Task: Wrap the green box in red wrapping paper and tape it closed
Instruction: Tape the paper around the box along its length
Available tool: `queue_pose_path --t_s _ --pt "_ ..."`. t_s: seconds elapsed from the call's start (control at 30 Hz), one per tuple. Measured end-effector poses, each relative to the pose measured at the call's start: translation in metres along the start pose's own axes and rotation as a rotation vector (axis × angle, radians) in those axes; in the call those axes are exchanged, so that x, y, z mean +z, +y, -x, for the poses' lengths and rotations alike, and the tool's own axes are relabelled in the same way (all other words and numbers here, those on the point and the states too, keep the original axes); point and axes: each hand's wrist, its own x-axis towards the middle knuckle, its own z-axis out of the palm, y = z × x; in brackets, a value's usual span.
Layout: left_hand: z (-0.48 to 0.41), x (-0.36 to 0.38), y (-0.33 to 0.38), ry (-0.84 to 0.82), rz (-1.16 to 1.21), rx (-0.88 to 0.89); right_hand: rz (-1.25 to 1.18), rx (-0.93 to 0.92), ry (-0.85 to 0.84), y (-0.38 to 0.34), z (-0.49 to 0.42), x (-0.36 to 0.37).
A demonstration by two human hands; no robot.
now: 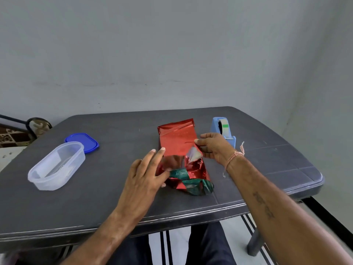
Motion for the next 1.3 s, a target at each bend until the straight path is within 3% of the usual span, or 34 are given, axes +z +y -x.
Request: queue_pose_path --t_s 0.1,0.23,0.37,0.53,0.6,0.7,0.8,0.87,0.97,1.13,1.23,1.3 --pt "0.002 0.000 -0.001 0.036 0.000 0.072 -0.006 0.000 -0.003 0.000 -0.002 -0.001" --pt "0.022 0.002 -0.001 0.091 -0.094 0.389 -0.009 0.002 -0.001 0.001 -0.007 -0.002" --pt "0.036 0.010 -0.006 0.106 -0.162 0.538 0.009 0.000 0.009 0.003 -0.010 -0.002" --pt "0.026 0.008 -0.003 0.104 0.020 0.262 0.012 -0.004 0.026 0.004 -0.016 -0.001" --pt "0.020 0.007 -0.001 0.122 0.017 0.287 0.016 -0.007 0.026 0.005 -0.017 -0.001" --pt "0.015 0.002 0.004 0.139 0.195 0.278 0.011 -0.009 0.017 0.006 -0.018 -0.002" --pt "-0.003 -0.002 0.001 0.143 0.470 -0.068 0.014 -0.004 0.012 0.007 -0.019 -0.004" --pt "-0.022 0.003 -0.007 0.040 0.684 -0.289 0.028 -0.010 -0.003 0.006 -0.019 -0.003" --pt "-0.049 0.019 -0.019 -0.180 0.898 -0.430 0.042 -0.013 -0.033 0.006 -0.018 -0.002" --pt "-0.076 0.033 -0.024 -0.296 0.725 -0.382 0.043 -0.058 -0.061 0.004 -0.028 0.003" --pt "-0.085 0.038 -0.029 -0.224 0.582 -0.365 0.068 -0.058 -0.072 0.005 -0.040 0.003" --pt "-0.100 0.047 -0.041 -0.121 0.637 -0.419 0.088 -0.045 -0.091 0.005 -0.048 0.001"
